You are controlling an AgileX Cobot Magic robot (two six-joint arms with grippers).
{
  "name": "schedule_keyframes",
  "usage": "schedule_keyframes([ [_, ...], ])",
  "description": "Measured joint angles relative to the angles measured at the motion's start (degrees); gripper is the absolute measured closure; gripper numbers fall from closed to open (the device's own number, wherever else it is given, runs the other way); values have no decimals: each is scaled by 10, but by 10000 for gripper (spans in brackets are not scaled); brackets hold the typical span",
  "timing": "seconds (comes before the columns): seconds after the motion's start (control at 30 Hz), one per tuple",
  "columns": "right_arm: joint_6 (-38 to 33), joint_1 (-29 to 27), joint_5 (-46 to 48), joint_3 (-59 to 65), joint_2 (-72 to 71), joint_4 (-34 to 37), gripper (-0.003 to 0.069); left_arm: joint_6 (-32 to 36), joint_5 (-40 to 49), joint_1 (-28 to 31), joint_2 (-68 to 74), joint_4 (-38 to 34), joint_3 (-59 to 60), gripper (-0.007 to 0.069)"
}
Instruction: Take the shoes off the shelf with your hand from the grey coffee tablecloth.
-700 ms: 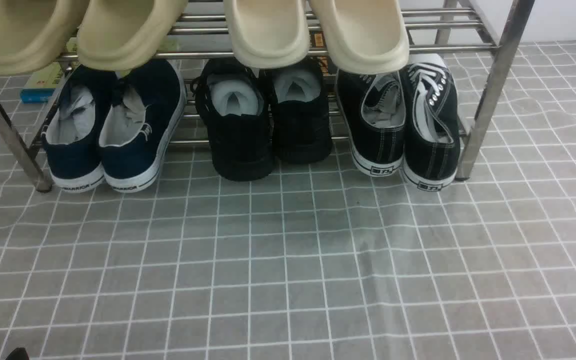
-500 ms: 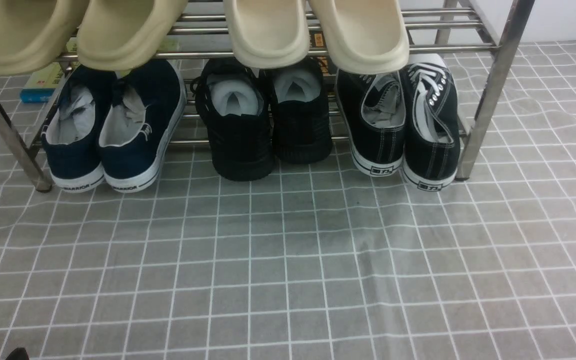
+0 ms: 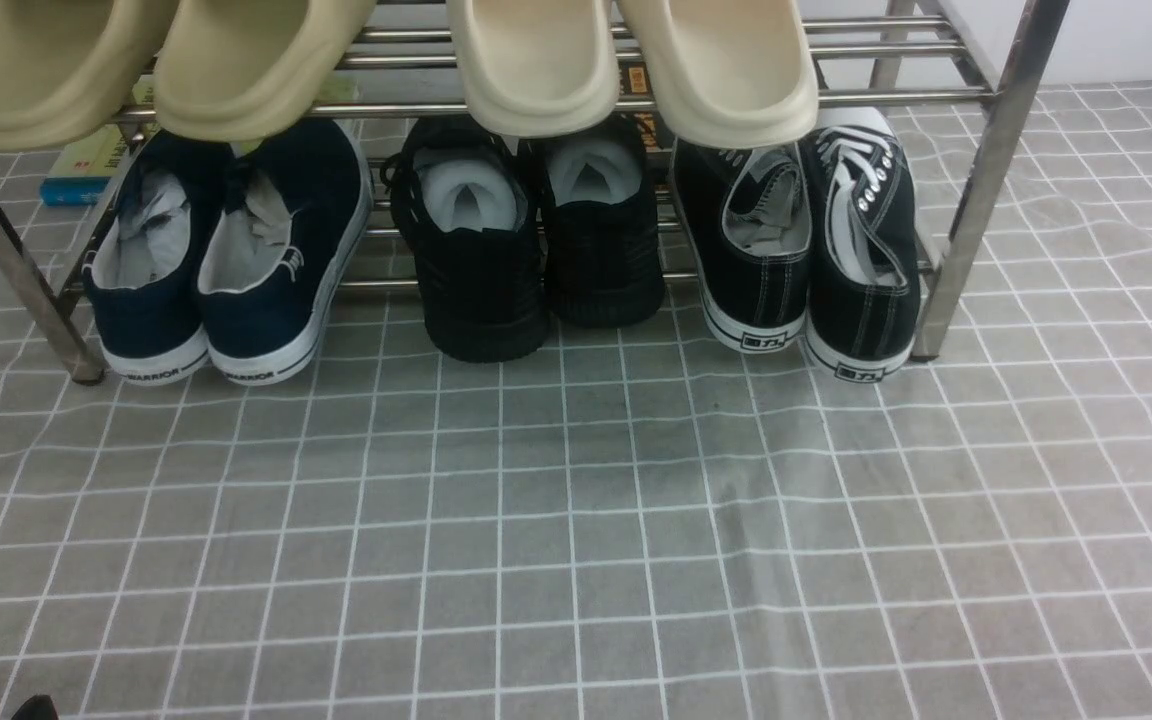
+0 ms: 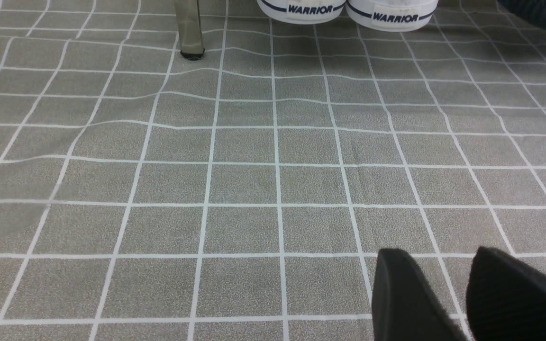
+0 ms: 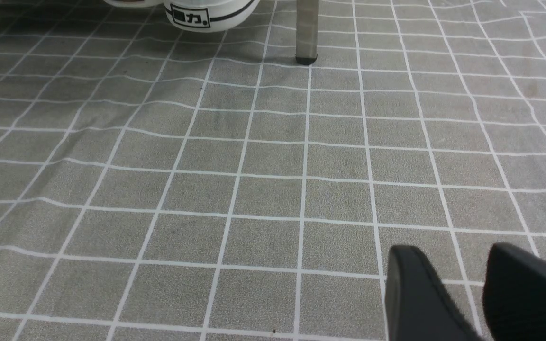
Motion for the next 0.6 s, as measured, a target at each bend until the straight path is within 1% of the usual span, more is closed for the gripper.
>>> schedule_keyframes([
  [0.27, 0, 0, 0, 0, 0, -20, 420, 0, 0, 0, 0, 0, 0, 385],
  [0.57, 0, 0, -1, 0, 0, -30, 420, 0, 0, 0, 0, 0, 0, 385],
  [0.6, 11, 0, -6, 0, 0, -22, 420, 0, 0, 0, 0, 0, 0, 385],
])
